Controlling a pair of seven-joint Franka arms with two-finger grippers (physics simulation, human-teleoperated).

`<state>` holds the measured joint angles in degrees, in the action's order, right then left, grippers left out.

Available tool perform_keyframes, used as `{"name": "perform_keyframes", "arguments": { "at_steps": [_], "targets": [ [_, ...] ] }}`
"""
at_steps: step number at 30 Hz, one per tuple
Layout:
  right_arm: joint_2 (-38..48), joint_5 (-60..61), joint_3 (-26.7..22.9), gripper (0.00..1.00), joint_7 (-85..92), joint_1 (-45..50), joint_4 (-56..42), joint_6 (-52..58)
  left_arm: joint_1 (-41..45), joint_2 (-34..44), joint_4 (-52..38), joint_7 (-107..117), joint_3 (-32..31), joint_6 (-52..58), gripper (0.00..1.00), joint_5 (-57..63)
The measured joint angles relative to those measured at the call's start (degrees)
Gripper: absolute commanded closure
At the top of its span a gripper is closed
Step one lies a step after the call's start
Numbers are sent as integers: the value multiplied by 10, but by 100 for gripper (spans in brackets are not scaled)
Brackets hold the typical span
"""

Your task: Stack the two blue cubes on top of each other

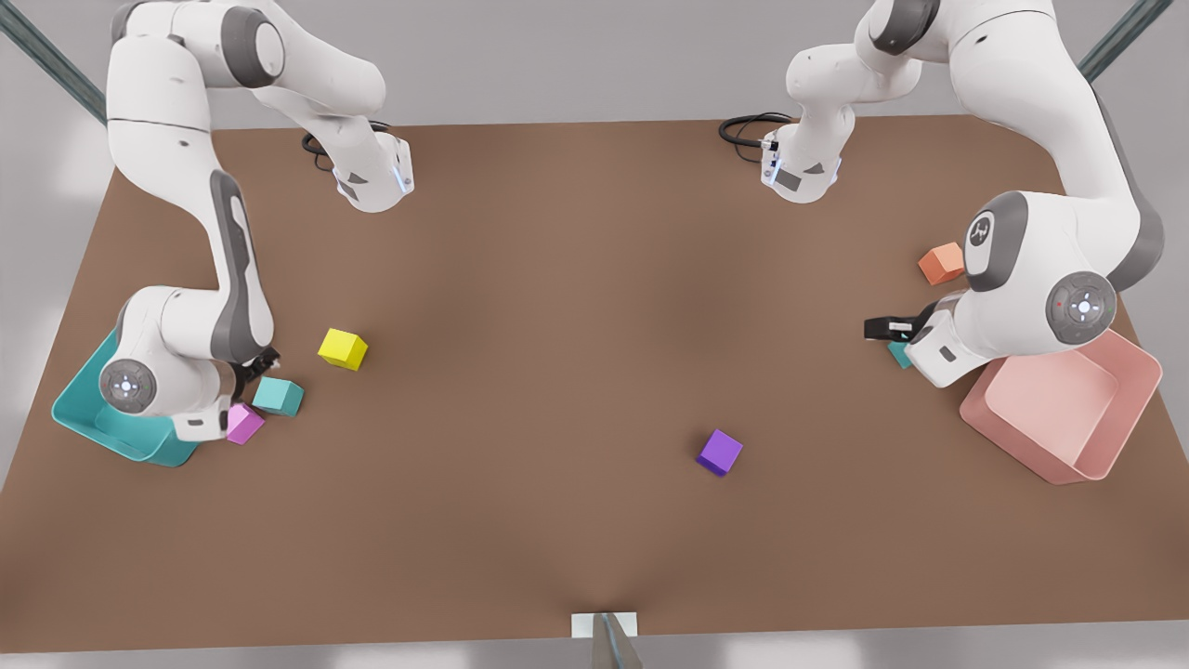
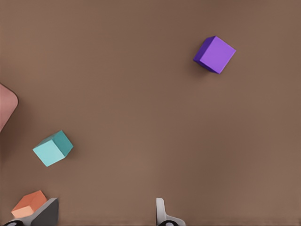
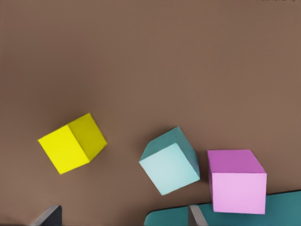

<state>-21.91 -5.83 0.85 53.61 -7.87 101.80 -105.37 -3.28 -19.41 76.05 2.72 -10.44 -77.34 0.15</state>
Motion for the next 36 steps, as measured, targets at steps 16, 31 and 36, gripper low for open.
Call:
{"name": "perform_keyframes", "arguments": {
  "at_steps": [16, 31, 36],
  "targets": [
    [10, 37, -1, 0, 303, -36, 133, -218, 3, 0, 0, 4, 0, 10, 0, -2],
    [2, 55, -1, 0, 422, -49, 163, -283, 1, 0, 0, 7, 0, 10, 0, -2],
    [-9, 59, -1, 0, 444, -49, 164, -296, 0, 0, 0, 7, 0, 10, 0, -2]
  ]
}}
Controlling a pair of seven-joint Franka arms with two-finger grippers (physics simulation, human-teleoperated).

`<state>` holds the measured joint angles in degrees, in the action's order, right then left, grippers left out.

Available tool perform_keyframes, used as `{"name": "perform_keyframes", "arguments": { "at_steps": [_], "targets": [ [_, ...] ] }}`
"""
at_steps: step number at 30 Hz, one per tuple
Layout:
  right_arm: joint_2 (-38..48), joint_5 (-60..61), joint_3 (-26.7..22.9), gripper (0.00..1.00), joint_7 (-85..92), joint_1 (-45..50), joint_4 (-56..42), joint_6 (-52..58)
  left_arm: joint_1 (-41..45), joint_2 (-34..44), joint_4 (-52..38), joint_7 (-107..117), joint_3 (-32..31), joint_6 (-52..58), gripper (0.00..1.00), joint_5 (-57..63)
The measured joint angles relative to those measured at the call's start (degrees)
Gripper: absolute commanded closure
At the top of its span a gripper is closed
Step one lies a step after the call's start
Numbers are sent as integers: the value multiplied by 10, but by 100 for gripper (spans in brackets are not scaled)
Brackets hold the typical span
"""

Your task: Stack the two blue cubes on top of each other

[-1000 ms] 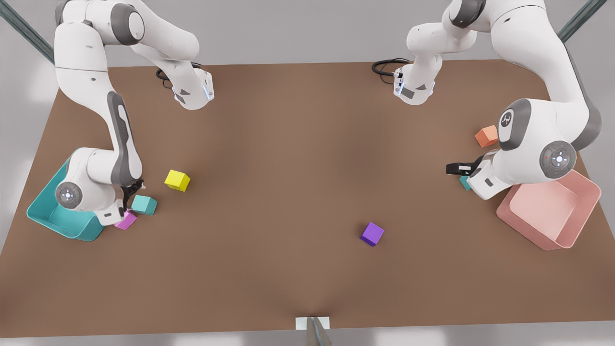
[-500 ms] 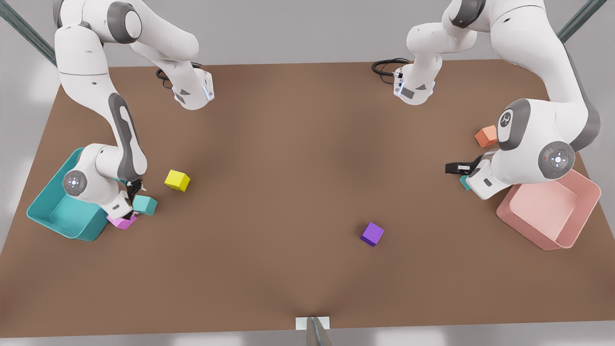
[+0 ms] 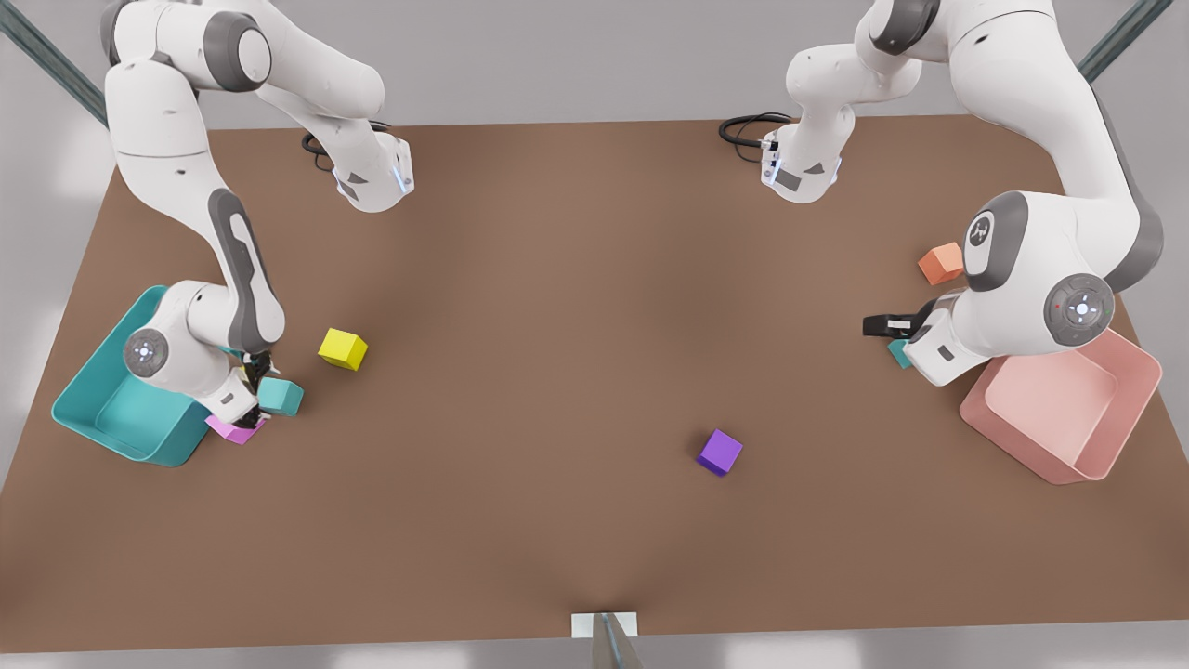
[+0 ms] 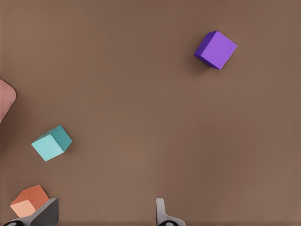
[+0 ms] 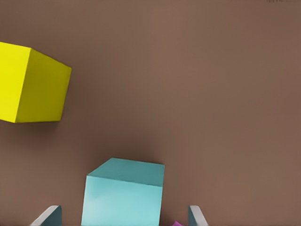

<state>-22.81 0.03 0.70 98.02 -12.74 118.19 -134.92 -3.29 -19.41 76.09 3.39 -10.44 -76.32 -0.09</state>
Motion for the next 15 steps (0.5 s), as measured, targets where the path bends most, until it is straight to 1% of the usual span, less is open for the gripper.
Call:
{"name": "perform_keyframes", "arguments": {
  "at_steps": [15],
  "targets": [
    [-26, 6, 0, 0, 39, -9, 0, -22, -2, 0, 0, 0, 0, 0, 0, 1]
  ]
}}
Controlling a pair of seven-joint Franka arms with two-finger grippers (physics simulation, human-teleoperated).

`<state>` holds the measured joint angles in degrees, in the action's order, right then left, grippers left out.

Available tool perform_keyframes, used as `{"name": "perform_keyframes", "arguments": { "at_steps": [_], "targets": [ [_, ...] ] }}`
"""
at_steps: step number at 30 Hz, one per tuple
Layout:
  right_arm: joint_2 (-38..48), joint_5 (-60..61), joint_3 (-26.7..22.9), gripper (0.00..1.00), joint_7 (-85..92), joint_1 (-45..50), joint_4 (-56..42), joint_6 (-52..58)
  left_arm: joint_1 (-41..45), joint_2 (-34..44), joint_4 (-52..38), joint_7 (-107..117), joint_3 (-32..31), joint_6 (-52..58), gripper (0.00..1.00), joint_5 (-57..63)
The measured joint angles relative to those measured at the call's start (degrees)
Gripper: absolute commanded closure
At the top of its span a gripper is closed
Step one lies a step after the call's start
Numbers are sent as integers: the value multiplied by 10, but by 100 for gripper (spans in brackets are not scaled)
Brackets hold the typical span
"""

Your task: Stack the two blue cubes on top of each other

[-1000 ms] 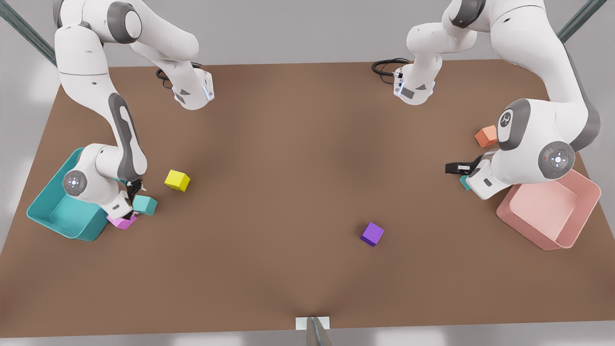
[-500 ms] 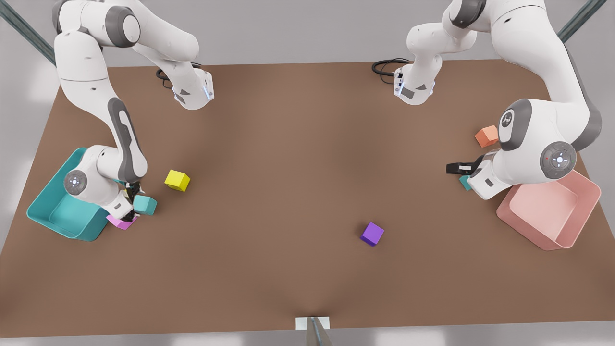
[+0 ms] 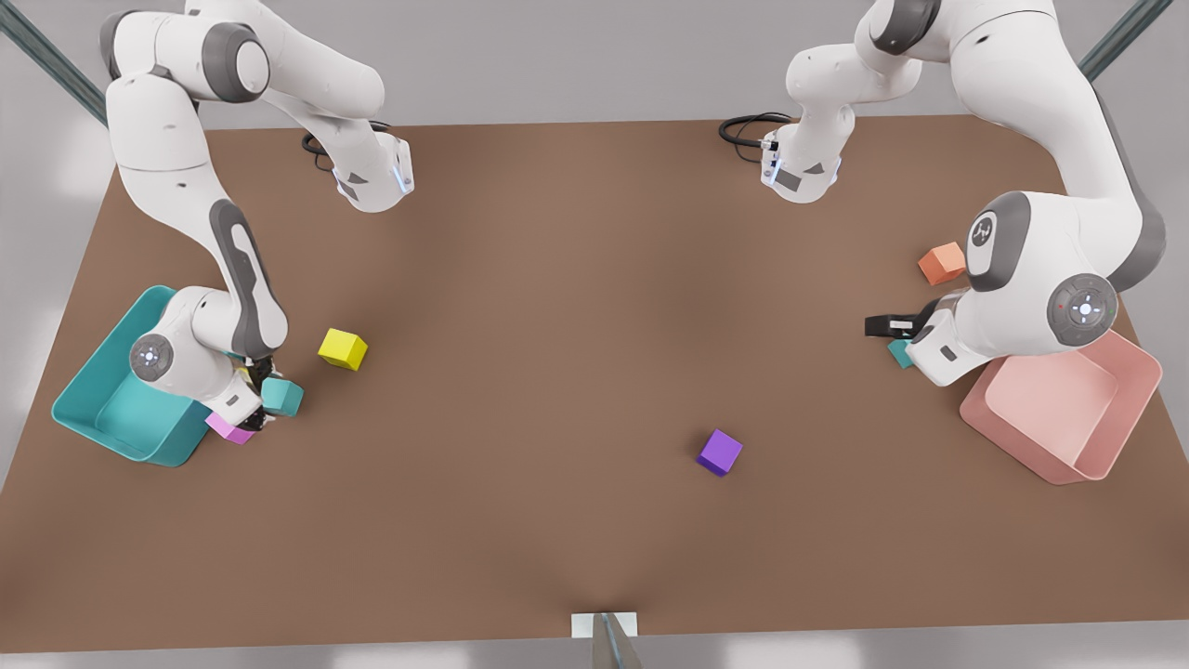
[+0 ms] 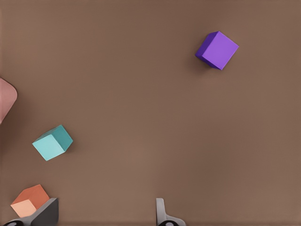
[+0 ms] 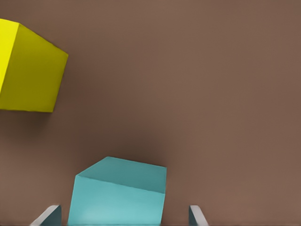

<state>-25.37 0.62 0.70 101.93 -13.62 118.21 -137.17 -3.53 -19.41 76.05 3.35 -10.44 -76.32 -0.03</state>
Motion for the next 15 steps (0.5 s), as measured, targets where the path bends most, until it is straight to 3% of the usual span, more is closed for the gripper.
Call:
{"name": "perform_keyframes", "arguments": {
  "at_steps": [15],
  "targets": [
    [-34, 18, 0, 0, 17, -5, 19, -33, -3, -5, 0, 0, 0, 0, 0, 0]
  ]
}}
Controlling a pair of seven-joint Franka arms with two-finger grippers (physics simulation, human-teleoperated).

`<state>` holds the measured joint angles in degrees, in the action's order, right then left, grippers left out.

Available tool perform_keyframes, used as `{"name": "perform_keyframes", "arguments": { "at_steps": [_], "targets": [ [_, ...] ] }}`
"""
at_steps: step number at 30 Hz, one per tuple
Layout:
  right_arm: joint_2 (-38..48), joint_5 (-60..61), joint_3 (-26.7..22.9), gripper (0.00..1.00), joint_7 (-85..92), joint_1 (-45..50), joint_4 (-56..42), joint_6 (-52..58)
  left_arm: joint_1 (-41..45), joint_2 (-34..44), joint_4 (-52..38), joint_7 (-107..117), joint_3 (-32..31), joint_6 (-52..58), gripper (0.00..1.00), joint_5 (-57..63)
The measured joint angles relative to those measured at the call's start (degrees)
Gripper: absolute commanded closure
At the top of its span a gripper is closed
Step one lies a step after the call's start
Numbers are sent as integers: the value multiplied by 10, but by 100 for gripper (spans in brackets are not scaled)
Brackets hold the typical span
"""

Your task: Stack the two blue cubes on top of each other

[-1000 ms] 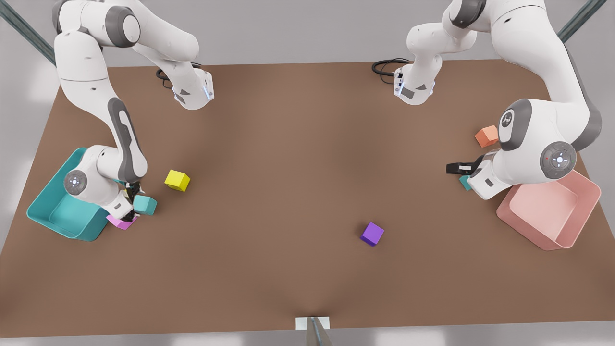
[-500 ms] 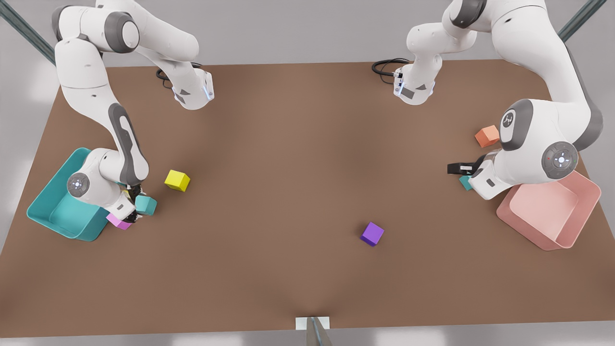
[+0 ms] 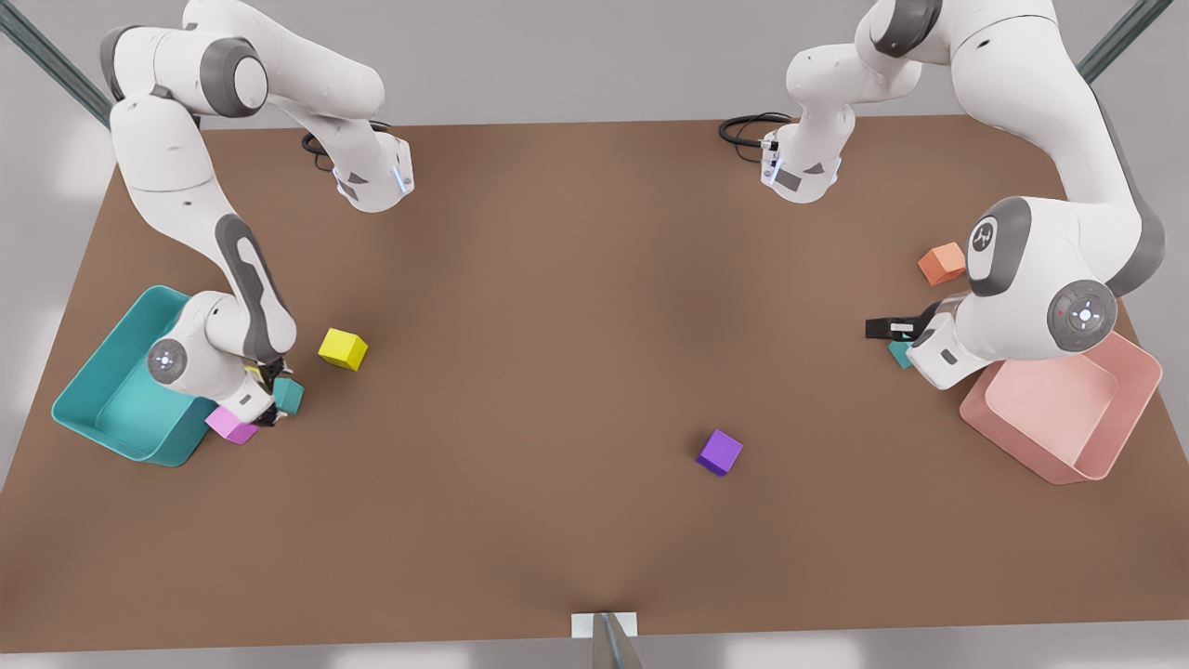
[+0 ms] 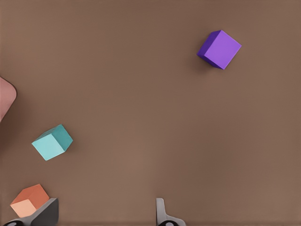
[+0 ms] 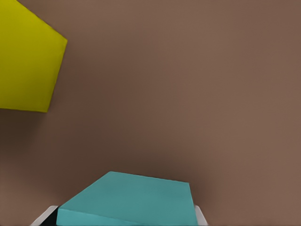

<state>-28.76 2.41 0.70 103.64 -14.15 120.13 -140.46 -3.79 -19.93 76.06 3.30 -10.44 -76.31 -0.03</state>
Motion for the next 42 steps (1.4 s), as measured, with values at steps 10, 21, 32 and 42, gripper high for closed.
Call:
{"name": "perform_keyframes", "arguments": {
  "at_steps": [10, 21, 32, 42],
  "targets": [
    [-9, 2, 0, 26, 5, -3, 1, -16, 0, 0, 0, 0, 0, 0, 0, 0],
    [2, 7, 4, 48, 2, -3, -4, -2, 0, 0, 0, 0, 0, 0, 0, 0],
    [12, 48, 16, 45, -35, 165, -136, 80, 0, -1, -1, 0, 1, -1, 0, 1],
    [-124, 51, 16, 44, -274, 500, -422, 156, 9, 33, 207, 9, 199, -126, 0, -19]
  ]
}}
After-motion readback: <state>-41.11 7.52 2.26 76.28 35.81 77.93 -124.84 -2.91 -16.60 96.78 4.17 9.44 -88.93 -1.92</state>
